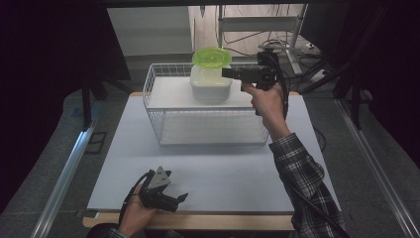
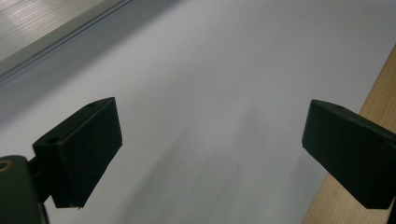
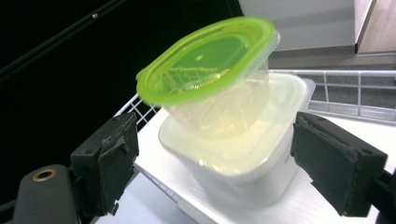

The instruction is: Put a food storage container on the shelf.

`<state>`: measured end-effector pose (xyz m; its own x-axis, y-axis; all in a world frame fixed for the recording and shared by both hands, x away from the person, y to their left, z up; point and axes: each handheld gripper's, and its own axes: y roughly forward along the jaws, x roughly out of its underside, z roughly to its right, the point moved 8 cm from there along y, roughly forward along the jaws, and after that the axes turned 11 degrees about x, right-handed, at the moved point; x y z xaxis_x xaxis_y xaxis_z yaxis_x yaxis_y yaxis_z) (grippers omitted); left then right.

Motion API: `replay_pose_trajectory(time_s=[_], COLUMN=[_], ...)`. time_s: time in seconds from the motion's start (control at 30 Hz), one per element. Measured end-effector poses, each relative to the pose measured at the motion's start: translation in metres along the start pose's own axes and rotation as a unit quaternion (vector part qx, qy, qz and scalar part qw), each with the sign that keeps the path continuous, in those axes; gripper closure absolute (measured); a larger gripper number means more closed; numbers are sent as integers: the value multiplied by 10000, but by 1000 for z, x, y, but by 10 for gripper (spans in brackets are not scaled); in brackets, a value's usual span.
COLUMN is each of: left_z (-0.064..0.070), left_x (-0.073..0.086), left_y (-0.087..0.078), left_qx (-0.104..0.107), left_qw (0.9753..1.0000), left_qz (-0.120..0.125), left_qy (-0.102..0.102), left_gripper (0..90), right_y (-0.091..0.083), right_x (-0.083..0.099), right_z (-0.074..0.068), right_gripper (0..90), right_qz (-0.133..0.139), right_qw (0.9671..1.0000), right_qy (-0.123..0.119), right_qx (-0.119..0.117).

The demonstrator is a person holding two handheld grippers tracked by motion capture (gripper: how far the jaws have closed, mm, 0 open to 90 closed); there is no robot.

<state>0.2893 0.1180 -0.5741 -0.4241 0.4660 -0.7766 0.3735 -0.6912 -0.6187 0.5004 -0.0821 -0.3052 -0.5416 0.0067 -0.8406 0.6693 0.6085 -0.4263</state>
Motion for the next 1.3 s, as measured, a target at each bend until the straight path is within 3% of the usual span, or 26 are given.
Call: replay_pose_trajectory(time_s=[0.33,0.4,0.43,0.47,0.73,0.97,1.1,1.3], left_z=[0,-1,-1,-1,-4,-10,-9,-6], left_x=[0,-1,-1,-1,0,1,1,-1], left_y=[0,-1,-1,-1,1,-1,-1,-1], left_qx=[85,97,111,151,296,170,289,334], left_qw=[9999,9998,9997,9995,9986,9986,9978,9976], left_qz=[109,166,188,238,361,414,436,463], left_qy=[-74,-87,-99,-141,-251,-266,-408,-390], left_gripper=[39,38,38,33,14,16,14,9], right_y=[-11,-13,-13,-14,-19,-22,-23,-25], right_x=[27,37,37,43,63,79,92,114], right_z=[-1,-1,-1,-2,-4,-2,0,5], right_gripper=[104,85,85,76,43,37,30,20], right_qz=[-20,-48,-48,-43,-63,-90,-190,-277], right_qw=[9980,9953,9953,9935,9883,9856,9840,9818], right_qy=[-629,-945,-945,-1106,-1494,-1656,-1743,-1857], right_qx=[112,225,225,269,316,327,311,282])
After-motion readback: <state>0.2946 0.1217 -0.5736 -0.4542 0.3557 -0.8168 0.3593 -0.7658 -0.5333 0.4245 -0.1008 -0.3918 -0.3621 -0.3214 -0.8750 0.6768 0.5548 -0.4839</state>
